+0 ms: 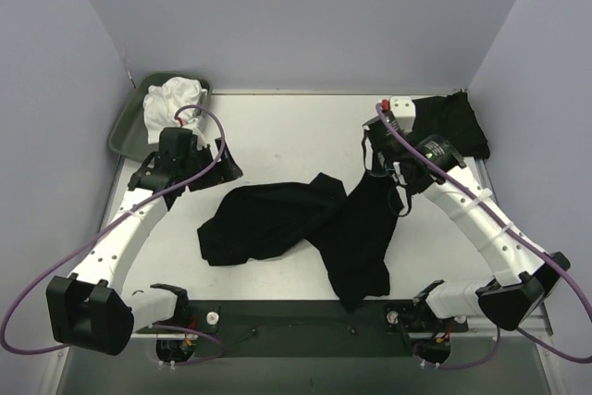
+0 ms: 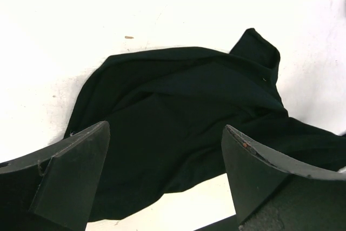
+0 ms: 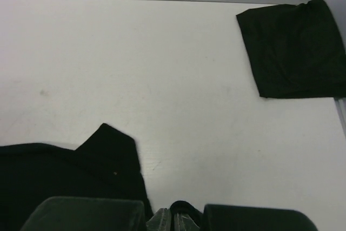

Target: Fold and stack the t-shirts

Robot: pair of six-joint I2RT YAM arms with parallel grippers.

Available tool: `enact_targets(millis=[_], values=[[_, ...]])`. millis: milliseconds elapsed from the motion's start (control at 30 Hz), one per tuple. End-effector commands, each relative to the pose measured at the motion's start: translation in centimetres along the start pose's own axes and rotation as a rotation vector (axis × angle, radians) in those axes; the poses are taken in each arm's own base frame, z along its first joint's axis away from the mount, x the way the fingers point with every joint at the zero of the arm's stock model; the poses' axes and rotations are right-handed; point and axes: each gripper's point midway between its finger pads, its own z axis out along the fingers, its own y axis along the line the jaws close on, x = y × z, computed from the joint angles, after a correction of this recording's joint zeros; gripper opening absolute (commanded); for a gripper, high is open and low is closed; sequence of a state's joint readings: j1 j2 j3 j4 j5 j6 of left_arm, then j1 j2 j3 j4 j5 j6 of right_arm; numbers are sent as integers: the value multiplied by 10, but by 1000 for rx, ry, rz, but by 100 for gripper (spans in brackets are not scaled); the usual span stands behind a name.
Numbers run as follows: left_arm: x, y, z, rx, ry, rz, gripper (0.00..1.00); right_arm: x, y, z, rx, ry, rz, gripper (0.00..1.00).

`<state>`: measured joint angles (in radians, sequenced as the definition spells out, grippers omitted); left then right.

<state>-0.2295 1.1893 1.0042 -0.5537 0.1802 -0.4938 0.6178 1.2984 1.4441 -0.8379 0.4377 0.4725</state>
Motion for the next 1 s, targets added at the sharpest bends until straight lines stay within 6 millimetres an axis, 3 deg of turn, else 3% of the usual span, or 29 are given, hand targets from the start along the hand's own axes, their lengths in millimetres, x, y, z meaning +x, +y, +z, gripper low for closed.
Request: enact_targets(millis=[0,67,100,133,200,233,367,467,567,600,633,667,700,733,833,967], values=[[-2,0,-13,11,-34,16,94,1,44,-26,-161,-34,-59,0],[-3,1,-18,8,-46,32,94,20,55,-32,-178,-14,-53,0],[-3,1,-20,6,-50,37,94,46,59,-26,-172,27,-80,0],[-3,2,-23,5,-56,45,94,68,78,-37,-226,30,-132,0],[-5,3,-26,2,-71,50,94,112,92,-34,-243,57,-139,0],[-6,1,-28,10,-79,55,94,139,109,-47,-303,71,-204,0],[-13,-5,-33,30,-103,54,94,215,135,-43,-268,149,-314,0],[-15,-5,-34,31,-114,55,94,253,154,-40,-238,186,-406,0],[-14,-6,-35,40,-118,56,94,269,179,-48,-248,195,-480,0],[-12,-6,-35,43,-115,60,94,267,183,-50,-243,184,-490,0],[-11,-6,-35,46,-111,59,94,261,186,-54,-240,165,-482,24],[-10,-7,-35,53,-108,60,94,243,186,-58,-216,107,-482,40],[-7,-6,-34,54,-104,60,94,232,185,-64,-210,73,-478,66],[-7,-5,-34,49,-103,61,95,220,181,-67,-198,40,-468,75],[-3,-4,-33,53,-98,62,94,176,168,-79,-199,-44,-427,88],[-2,-5,-33,60,-96,64,94,137,140,-78,-194,-73,-352,90]])
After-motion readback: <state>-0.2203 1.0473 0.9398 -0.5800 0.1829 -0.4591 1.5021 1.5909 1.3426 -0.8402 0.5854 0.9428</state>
